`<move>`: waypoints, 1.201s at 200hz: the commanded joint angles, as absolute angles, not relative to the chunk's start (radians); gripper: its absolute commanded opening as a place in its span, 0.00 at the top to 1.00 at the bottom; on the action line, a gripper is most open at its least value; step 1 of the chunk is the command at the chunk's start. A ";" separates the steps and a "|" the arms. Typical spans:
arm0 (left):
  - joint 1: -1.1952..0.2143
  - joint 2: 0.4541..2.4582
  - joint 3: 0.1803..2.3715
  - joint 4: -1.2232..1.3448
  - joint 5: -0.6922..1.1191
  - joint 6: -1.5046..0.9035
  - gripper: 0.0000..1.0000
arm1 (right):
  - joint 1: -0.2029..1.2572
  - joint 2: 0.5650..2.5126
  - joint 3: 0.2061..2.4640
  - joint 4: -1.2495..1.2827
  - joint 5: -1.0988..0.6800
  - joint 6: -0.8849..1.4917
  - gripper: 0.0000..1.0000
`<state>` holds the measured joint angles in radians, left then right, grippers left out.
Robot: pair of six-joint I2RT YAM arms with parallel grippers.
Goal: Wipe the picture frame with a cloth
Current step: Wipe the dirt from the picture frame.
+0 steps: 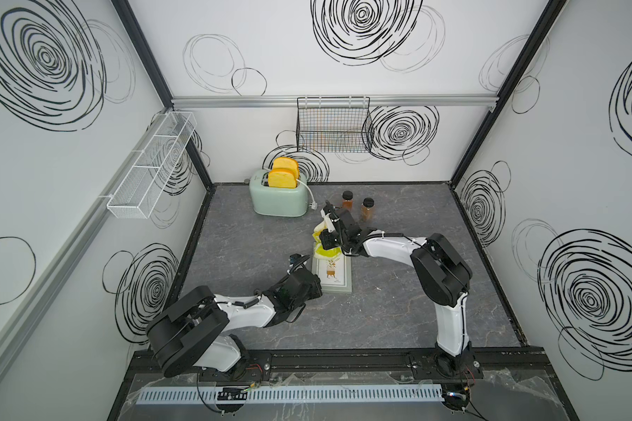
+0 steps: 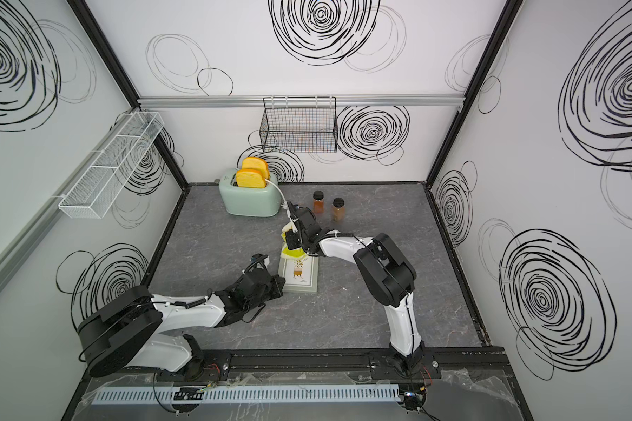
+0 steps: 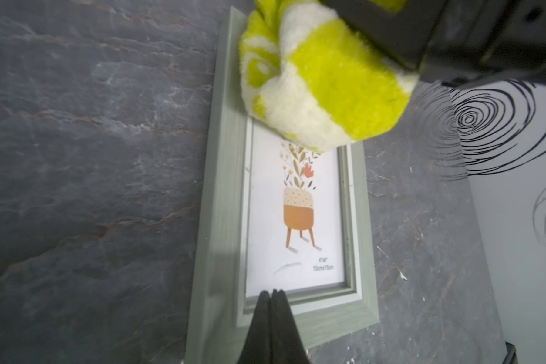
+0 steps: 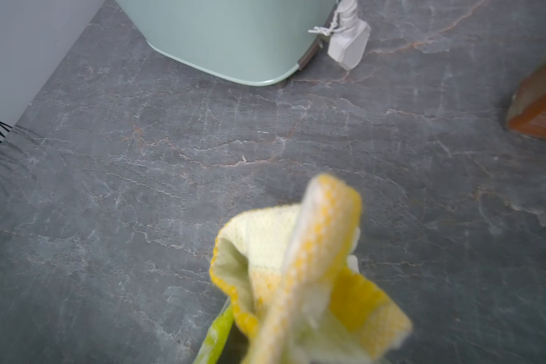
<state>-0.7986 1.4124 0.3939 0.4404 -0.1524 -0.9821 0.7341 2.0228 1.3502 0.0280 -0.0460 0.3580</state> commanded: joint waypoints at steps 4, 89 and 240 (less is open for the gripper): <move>-0.798 1.422 0.435 0.449 -0.167 -0.931 1.00 | 0.741 2.018 1.352 0.013 -0.033 0.345 1.00; -0.714 1.450 0.693 0.004 -0.138 -0.696 0.34 | 0.735 2.008 1.318 0.036 -0.009 0.347 1.00; -0.705 1.637 0.667 -0.002 -0.067 -0.657 0.67 | 0.682 2.000 1.353 0.002 -0.042 0.348 1.00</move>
